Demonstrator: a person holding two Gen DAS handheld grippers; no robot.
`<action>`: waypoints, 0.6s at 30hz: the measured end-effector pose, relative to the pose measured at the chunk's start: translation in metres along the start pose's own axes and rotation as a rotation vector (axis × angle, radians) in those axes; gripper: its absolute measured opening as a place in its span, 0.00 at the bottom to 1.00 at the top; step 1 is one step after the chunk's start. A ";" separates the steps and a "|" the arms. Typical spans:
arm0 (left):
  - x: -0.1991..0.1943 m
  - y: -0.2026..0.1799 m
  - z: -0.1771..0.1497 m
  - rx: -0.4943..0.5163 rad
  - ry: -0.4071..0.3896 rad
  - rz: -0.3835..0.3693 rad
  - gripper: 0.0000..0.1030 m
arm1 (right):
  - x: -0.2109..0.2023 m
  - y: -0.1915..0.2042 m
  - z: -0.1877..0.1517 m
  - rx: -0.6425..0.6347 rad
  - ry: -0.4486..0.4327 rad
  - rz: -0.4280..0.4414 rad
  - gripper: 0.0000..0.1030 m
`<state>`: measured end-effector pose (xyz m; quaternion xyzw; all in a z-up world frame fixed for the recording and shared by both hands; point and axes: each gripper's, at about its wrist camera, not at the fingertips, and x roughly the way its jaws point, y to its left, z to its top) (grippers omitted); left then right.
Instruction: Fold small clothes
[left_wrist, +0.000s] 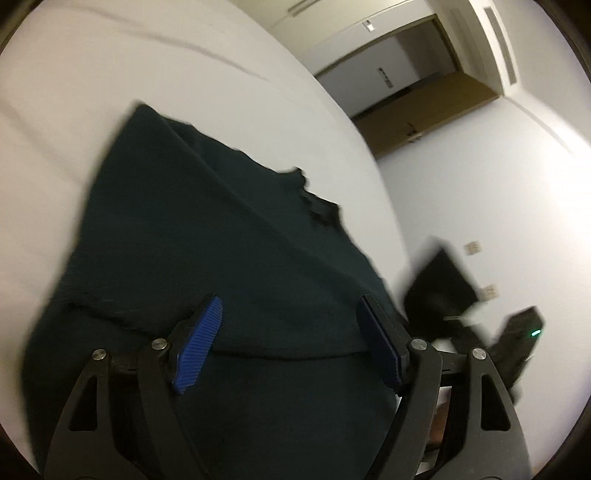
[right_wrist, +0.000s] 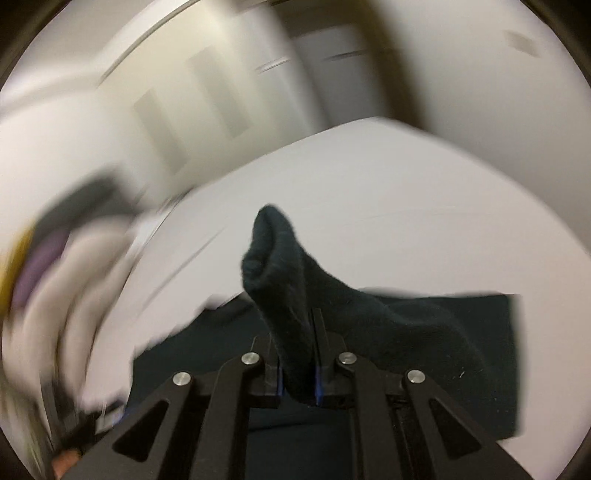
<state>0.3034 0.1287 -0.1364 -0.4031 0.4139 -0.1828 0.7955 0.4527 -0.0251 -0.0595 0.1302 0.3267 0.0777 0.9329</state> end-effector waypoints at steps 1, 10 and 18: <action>0.007 0.001 0.003 -0.027 0.026 -0.021 0.72 | 0.016 0.022 -0.008 -0.055 0.029 0.003 0.12; 0.061 -0.009 0.012 -0.077 0.147 -0.086 0.78 | 0.093 0.066 -0.068 -0.178 0.165 0.009 0.21; 0.111 -0.030 0.015 -0.017 0.251 0.004 0.78 | 0.049 0.021 -0.104 -0.103 0.161 0.121 0.63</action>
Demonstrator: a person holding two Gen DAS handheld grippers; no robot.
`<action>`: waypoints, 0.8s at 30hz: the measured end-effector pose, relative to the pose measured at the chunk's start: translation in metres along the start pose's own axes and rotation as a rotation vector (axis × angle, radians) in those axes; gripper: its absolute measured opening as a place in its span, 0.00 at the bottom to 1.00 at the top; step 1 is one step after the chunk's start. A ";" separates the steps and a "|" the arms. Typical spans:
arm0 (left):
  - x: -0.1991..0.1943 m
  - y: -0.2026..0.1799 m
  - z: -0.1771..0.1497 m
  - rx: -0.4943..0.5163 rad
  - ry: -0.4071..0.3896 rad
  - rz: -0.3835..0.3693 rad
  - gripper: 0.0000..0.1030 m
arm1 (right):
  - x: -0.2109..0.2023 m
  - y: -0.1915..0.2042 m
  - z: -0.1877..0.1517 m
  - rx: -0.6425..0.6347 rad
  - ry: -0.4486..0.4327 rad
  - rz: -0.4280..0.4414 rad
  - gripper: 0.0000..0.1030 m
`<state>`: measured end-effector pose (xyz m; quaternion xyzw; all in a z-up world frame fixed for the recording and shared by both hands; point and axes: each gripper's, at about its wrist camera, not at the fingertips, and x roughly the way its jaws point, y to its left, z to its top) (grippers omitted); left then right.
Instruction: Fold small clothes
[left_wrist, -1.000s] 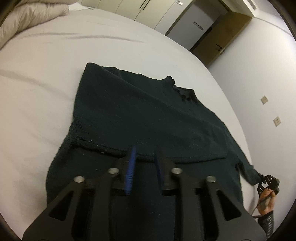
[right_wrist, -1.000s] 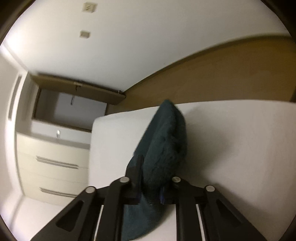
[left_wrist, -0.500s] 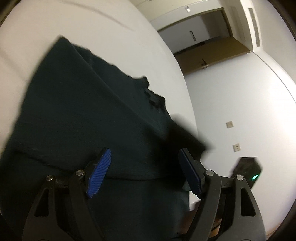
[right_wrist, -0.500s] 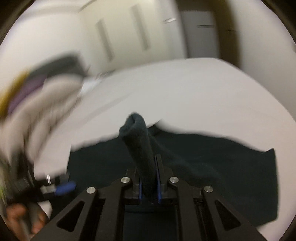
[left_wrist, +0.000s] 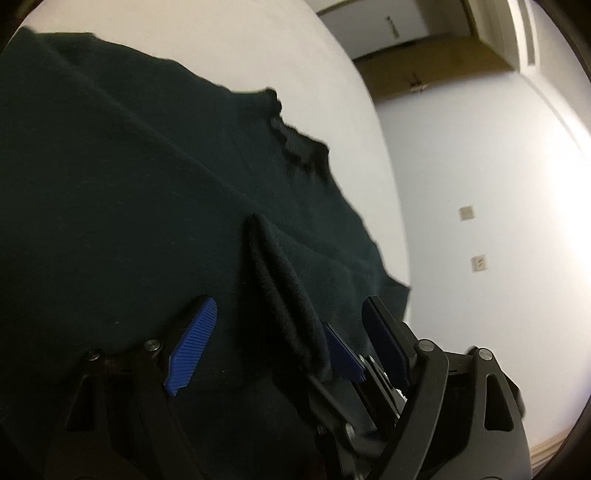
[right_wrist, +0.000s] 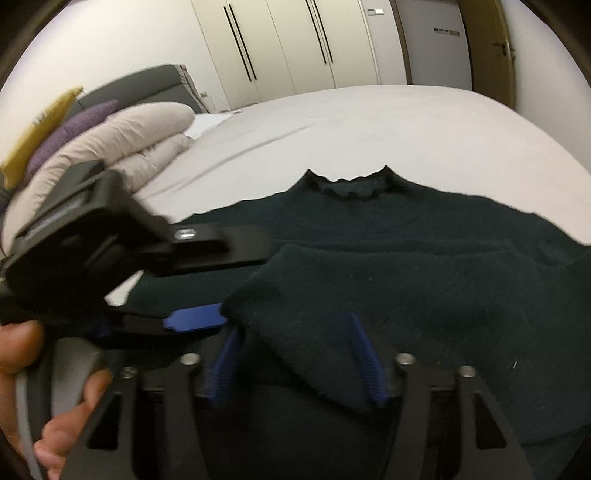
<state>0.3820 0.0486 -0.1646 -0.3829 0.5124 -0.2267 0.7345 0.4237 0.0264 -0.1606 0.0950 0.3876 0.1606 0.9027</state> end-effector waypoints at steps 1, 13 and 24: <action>0.007 -0.005 0.001 0.016 0.005 0.022 0.77 | -0.008 -0.004 -0.005 0.010 0.002 0.010 0.63; 0.006 -0.051 0.001 0.208 -0.073 0.113 0.11 | -0.127 -0.130 -0.092 0.557 -0.117 0.203 0.65; -0.019 -0.011 0.010 0.197 -0.172 0.227 0.11 | -0.178 -0.220 -0.102 0.743 -0.228 0.189 0.69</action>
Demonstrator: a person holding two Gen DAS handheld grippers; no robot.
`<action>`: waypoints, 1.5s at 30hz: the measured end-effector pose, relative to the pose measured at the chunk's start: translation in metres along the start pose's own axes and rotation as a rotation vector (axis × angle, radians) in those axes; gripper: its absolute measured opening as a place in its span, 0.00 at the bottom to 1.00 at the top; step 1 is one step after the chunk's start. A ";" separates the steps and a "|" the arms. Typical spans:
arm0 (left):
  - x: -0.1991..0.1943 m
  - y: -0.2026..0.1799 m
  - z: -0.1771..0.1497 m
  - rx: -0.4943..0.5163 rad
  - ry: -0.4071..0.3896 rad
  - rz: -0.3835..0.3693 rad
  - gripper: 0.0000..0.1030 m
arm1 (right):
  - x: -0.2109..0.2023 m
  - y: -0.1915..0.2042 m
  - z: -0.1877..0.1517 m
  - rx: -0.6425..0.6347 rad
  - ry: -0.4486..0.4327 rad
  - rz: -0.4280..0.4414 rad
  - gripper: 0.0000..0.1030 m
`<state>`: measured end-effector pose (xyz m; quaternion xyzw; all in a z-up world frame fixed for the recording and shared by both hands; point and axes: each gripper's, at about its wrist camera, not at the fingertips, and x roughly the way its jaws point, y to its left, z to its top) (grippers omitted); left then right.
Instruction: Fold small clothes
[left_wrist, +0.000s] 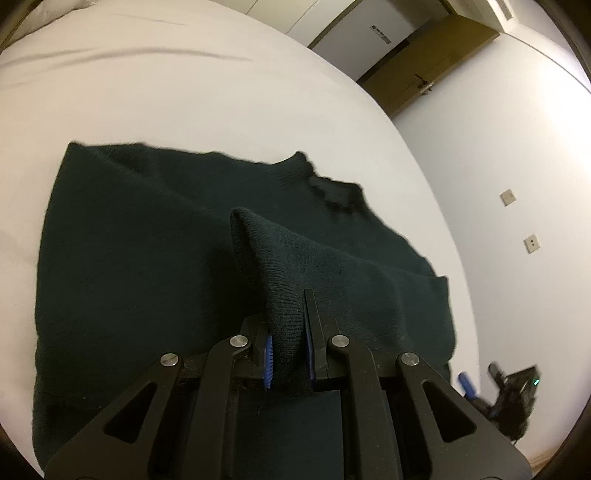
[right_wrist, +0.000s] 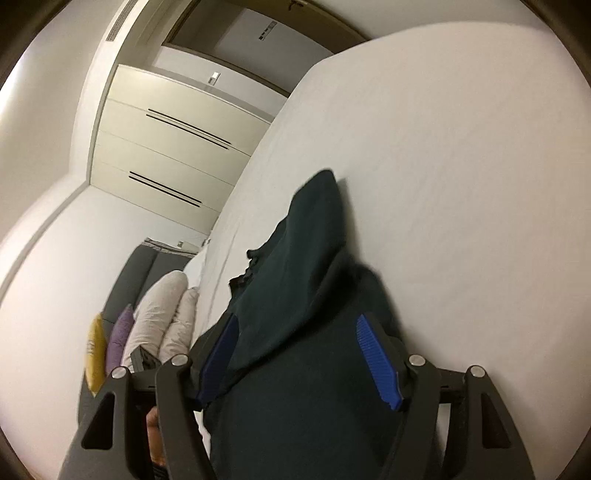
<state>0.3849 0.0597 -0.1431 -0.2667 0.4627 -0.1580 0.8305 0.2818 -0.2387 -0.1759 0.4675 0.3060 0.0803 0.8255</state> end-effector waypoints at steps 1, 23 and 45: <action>0.004 0.002 -0.002 -0.005 0.007 0.004 0.11 | 0.002 0.000 0.005 -0.002 0.004 -0.010 0.69; 0.025 0.032 -0.017 -0.007 0.016 -0.012 0.12 | 0.045 -0.023 0.022 0.232 0.243 0.044 0.68; 0.004 0.048 -0.026 -0.013 -0.019 -0.053 0.12 | 0.152 -0.019 0.115 0.113 0.331 0.061 0.45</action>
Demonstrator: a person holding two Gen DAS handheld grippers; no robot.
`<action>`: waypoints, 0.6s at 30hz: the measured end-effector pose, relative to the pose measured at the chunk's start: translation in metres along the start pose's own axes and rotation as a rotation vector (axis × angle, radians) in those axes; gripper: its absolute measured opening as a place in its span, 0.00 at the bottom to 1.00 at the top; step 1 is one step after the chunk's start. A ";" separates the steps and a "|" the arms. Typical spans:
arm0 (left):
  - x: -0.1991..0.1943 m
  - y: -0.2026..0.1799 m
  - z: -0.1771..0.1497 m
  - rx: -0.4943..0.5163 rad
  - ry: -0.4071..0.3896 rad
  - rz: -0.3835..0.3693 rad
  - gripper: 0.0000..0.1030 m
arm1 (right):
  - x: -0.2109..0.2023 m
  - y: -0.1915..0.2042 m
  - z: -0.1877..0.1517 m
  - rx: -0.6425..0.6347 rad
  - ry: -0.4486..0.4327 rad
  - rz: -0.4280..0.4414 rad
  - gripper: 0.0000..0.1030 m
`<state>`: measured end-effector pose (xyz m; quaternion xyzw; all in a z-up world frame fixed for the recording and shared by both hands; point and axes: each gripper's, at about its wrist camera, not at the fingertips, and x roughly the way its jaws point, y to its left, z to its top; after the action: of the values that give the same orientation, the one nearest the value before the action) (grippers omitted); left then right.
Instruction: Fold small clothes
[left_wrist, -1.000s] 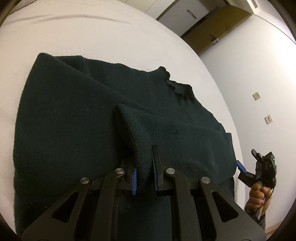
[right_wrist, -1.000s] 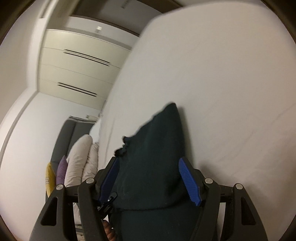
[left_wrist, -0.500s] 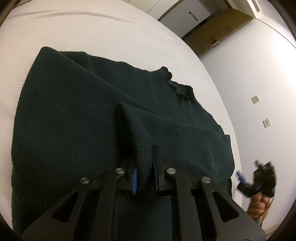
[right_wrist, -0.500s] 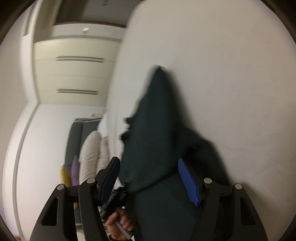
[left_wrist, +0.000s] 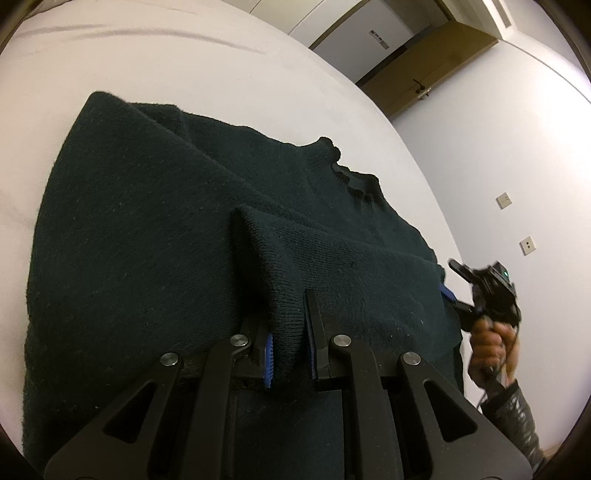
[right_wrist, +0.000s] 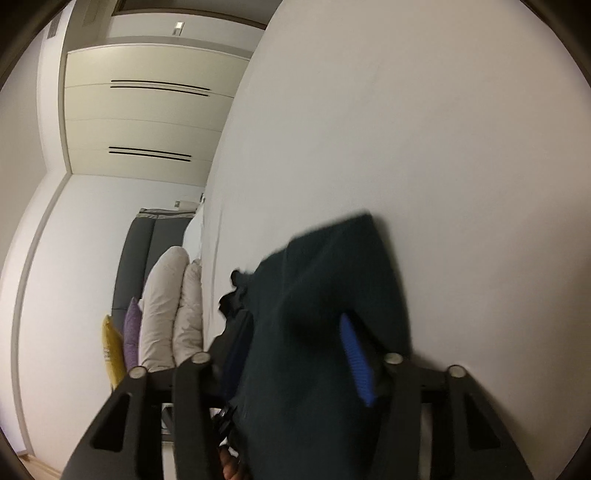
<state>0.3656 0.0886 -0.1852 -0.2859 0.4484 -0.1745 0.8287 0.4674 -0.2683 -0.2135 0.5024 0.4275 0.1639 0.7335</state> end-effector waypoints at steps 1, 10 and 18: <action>0.000 0.001 -0.001 -0.004 -0.003 -0.005 0.12 | 0.004 0.002 0.006 -0.017 0.002 -0.017 0.41; 0.002 0.011 -0.001 -0.024 -0.004 -0.045 0.13 | -0.007 0.008 -0.002 -0.004 0.022 0.014 0.44; -0.001 0.012 0.003 -0.030 0.007 -0.047 0.13 | -0.025 0.002 -0.071 -0.090 0.022 0.021 0.38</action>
<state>0.3683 0.0997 -0.1911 -0.3079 0.4471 -0.1881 0.8185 0.3967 -0.2419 -0.2093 0.4715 0.4226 0.1959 0.7488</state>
